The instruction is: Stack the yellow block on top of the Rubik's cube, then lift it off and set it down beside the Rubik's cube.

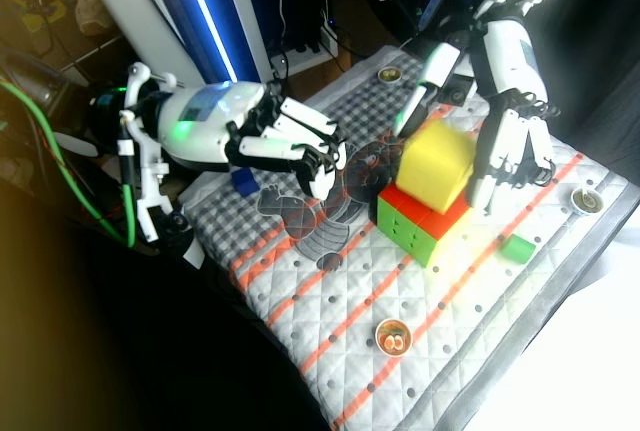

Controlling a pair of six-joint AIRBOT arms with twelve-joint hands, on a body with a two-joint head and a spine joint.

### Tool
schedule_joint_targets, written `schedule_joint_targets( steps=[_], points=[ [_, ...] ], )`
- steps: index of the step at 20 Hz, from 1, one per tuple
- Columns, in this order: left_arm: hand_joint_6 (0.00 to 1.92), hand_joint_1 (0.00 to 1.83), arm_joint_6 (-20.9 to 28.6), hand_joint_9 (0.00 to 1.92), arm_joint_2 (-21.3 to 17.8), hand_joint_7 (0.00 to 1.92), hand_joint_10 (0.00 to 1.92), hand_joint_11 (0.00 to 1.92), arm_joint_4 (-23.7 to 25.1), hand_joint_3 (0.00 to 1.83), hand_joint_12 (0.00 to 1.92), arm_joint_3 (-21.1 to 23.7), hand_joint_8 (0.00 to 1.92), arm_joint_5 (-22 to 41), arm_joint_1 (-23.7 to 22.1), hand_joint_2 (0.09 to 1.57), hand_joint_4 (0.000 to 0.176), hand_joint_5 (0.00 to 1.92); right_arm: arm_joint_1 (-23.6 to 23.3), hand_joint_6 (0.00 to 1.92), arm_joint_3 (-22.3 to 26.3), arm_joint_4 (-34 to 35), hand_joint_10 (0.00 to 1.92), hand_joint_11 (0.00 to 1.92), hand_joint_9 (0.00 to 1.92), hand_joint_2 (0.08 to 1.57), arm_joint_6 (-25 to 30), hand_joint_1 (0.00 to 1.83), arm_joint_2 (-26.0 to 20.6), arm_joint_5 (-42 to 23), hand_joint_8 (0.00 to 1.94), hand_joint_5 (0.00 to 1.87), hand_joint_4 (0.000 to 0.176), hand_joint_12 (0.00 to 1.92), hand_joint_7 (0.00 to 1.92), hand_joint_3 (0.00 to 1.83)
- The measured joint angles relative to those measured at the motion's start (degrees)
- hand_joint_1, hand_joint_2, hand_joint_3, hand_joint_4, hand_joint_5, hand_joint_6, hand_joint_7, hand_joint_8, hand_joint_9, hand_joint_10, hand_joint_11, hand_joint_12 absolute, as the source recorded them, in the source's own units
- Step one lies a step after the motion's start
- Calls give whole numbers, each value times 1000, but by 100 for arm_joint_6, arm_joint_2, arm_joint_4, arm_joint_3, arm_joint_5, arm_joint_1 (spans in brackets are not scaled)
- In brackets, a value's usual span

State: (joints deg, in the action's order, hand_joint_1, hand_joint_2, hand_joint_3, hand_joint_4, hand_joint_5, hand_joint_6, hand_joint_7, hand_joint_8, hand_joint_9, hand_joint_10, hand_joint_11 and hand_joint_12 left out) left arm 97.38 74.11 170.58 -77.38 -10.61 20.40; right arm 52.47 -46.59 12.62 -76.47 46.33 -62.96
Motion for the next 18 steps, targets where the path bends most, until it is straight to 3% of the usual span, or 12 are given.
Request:
schedule_joint_targets(
  steps=[3,5,7,8,9,10,11,12,14,15,17,18],
  points=[
    [0,575,2,11,-7,112,149,0,-42,0,1070,2,1,-46,44,939,172,207,0,1029,0,11,1216,0,499,1152,2,803,0,0,940,542,0,1765,706,22],
    [0,663,2,11,-94,58,78,0,-96,0,901,85,0,-79,81,936,176,94,0,1029,-4,-4,1258,65,362,1146,13,778,0,0,1030,418,0,1719,530,14],
    [21,696,11,0,-321,1,2,0,-216,15,106,269,0,-341,136,1042,135,33,-20,951,-35,-2,1273,2,158,1081,15,825,0,11,1112,267,0,1675,280,0],
    [4,600,9,0,-470,0,0,0,-291,11,20,385,0,-533,164,1042,118,6,-57,893,-70,7,1196,0,37,1034,13,779,2,28,1036,169,0,1578,148,0],
    [0,515,7,0,-601,0,0,0,-352,0,233,487,0,-743,203,1032,126,0,-101,823,-83,22,1108,0,7,1004,17,732,2,2,908,124,0,1560,115,0],
    [0,394,7,29,-745,0,16,0,-433,0,750,612,0,-970,243,998,113,0,-179,705,-146,4,877,0,1,959,15,653,35,-11,656,69,0,1509,73,0],
    [0,394,4,29,-844,0,16,0,-461,0,750,702,0,-1176,306,998,113,0,-223,705,-199,22,877,0,1,959,26,653,76,-24,656,69,0,1509,73,0],
    [0,126,4,56,-1016,52,40,0,-496,0,933,903,12,-1480,426,984,173,0,-323,435,-313,28,502,0,0,879,146,575,138,28,224,46,0,1304,89,0],
    [0,4,0,94,-1250,97,59,0,-492,1,796,1178,10,-1768,603,994,154,0,-627,95,-496,28,68,0,0,898,168,578,269,291,18,28,0,615,16,0],
    [0,0,11,110,-1375,80,68,0,-509,11,784,1318,1,-1956,723,1020,170,0,-778,18,-586,20,13,0,0,921,166,575,339,389,3,5,0,284,2,0],
    [0,0,15,86,-1703,54,47,0,-573,6,850,1685,4,-2428,1095,1114,157,0,-1117,0,-817,26,0,0,0,927,166,544,560,691,0,0,0,335,0,0],
    [0,0,7,16,-1818,10,9,0,-673,3,494,1814,0,-2636,1263,1200,172,0,-1241,8,-898,24,22,0,56,886,166,523,632,798,12,24,0,564,45,0]
  ],
)
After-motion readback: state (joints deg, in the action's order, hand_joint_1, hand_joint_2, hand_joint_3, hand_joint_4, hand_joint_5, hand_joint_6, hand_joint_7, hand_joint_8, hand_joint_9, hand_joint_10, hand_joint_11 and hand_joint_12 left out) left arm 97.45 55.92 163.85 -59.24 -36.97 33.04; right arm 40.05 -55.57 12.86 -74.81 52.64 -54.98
